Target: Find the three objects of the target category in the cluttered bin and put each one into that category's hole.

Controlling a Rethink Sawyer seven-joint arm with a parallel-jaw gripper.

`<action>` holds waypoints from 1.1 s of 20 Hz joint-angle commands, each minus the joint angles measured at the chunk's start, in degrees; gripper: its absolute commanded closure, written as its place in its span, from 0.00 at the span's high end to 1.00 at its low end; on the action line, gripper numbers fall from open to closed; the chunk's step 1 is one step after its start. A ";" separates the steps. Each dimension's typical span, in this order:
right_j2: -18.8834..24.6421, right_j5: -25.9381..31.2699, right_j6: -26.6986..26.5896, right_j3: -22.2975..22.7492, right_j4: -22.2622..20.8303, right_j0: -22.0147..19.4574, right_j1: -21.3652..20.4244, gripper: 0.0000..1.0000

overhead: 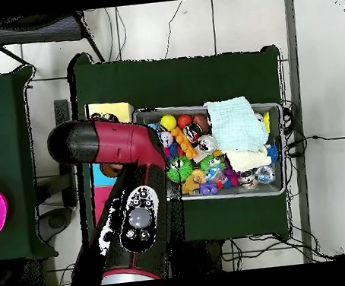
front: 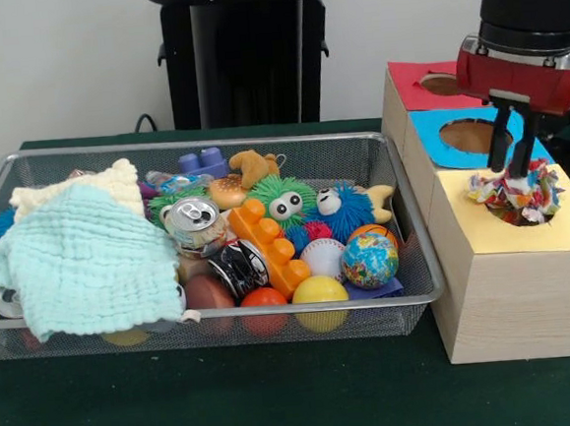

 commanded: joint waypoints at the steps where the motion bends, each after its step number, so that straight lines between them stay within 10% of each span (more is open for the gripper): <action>1: 1.50 -2.36 11.65 3.83 0.35 -0.62 2.98 1.00; 22: 1.99 3.91 10.04 4.78 1.55 -2.52 -6.63 1.00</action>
